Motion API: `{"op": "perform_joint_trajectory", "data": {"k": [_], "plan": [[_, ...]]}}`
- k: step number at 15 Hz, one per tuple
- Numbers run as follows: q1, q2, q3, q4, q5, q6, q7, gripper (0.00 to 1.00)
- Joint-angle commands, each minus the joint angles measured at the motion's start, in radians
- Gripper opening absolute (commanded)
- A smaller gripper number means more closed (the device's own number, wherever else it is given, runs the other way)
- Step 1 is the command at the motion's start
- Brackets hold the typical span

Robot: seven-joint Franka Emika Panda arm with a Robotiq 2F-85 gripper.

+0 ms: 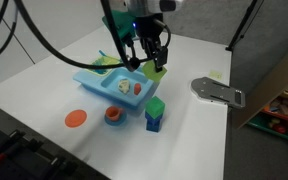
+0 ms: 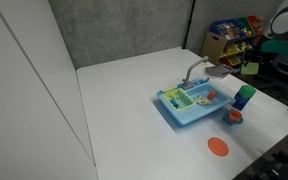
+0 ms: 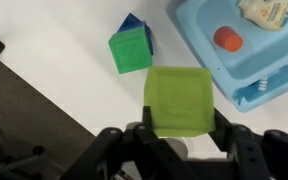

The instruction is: Take the green block out of the sink and place it on top of the stack

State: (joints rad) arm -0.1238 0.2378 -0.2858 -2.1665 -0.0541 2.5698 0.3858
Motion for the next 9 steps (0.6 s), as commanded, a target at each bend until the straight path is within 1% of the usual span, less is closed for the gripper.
{"op": "perform_joint_trajectory", "data": {"k": [1,4,9], "plan": [[-0.009,-0.019,-0.005,-0.044,-0.022,0.107,0.003,0.31],[-0.006,-0.019,-0.020,-0.084,-0.028,0.193,0.002,0.31],[0.000,-0.022,-0.065,-0.145,-0.060,0.266,0.006,0.31]]}}
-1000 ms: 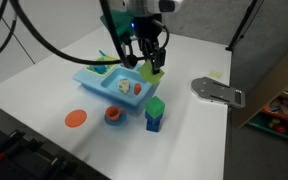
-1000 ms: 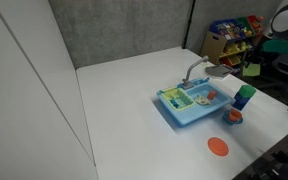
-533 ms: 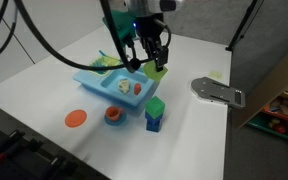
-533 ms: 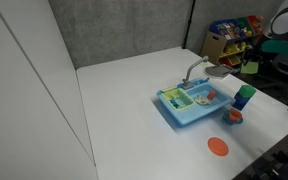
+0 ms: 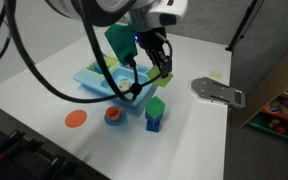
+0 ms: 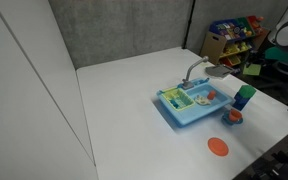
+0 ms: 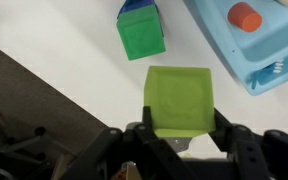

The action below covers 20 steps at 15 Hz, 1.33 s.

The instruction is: Take the green block out of the sink and place it on top of the stack

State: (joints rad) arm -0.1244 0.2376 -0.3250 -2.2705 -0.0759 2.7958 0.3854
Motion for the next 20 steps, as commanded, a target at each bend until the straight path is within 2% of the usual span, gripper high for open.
{"op": "perform_joint_trajectory", "data": {"k": [1,4,11,20], "plan": [[0.003,-0.022,-0.037,-0.052,-0.051,0.056,0.009,0.31],[0.008,-0.007,-0.060,-0.078,-0.072,0.126,0.006,0.31],[0.021,0.044,-0.066,-0.120,-0.035,0.243,-0.019,0.31],[0.045,0.126,-0.067,-0.118,0.043,0.317,-0.063,0.31]]}}
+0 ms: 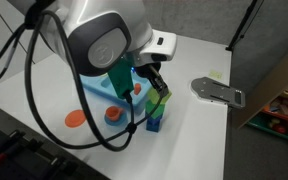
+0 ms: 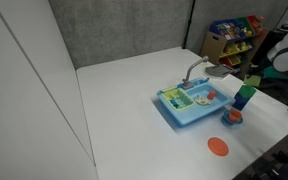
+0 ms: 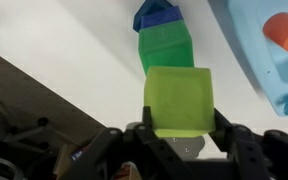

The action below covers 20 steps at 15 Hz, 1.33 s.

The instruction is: Take the green block out of the sink and place it on top of the stack

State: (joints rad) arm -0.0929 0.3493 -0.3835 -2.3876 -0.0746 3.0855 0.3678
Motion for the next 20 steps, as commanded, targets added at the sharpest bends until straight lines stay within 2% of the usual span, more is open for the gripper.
{"op": "perform_joint_trajectory", "data": {"k": [1,4,5,7,9,15,20], "plan": [[0.015,0.020,-0.007,-0.001,0.052,0.031,-0.052,0.31],[0.016,0.030,-0.004,-0.001,0.080,0.046,-0.073,0.31],[0.016,0.029,-0.002,-0.003,0.088,0.049,-0.081,0.69],[0.013,0.025,0.003,-0.006,0.100,0.050,-0.094,0.89],[0.010,0.018,0.007,-0.010,0.110,0.047,-0.106,1.00],[-0.001,-0.014,0.021,-0.006,0.115,-0.012,-0.128,1.00],[-0.040,-0.099,0.082,0.021,0.114,-0.194,-0.165,1.00]]}}
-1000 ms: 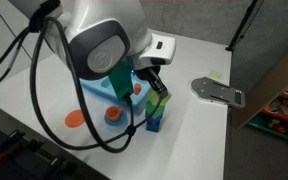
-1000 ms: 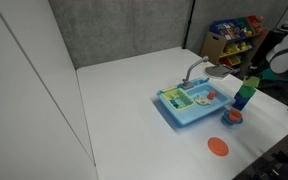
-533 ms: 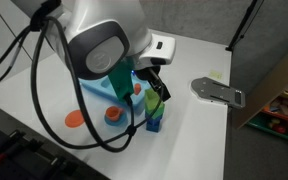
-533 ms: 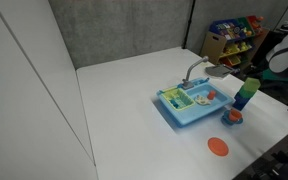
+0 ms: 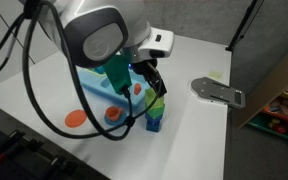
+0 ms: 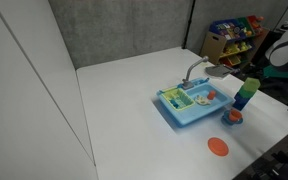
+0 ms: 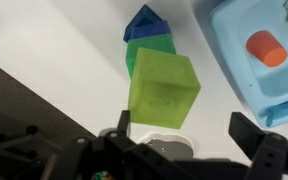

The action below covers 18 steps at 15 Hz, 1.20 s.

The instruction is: Take the green block out of the sink and place it on top of the stack

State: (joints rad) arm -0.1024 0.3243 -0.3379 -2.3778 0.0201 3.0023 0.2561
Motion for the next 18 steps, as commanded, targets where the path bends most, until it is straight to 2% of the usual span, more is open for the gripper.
{"op": "perform_joint_trajectory", "data": {"k": [1,4,8,14,18], "plan": [[-0.028,-0.089,0.036,0.017,0.012,-0.138,-0.051,1.00],[-0.023,-0.135,0.038,0.045,-0.009,-0.248,-0.039,1.00],[-0.017,-0.185,0.058,0.108,-0.039,-0.466,-0.015,1.00],[-0.012,-0.306,0.126,0.184,-0.071,-0.781,-0.042,1.00],[-0.011,-0.433,0.167,0.214,-0.058,-0.931,-0.063,1.00]]}}
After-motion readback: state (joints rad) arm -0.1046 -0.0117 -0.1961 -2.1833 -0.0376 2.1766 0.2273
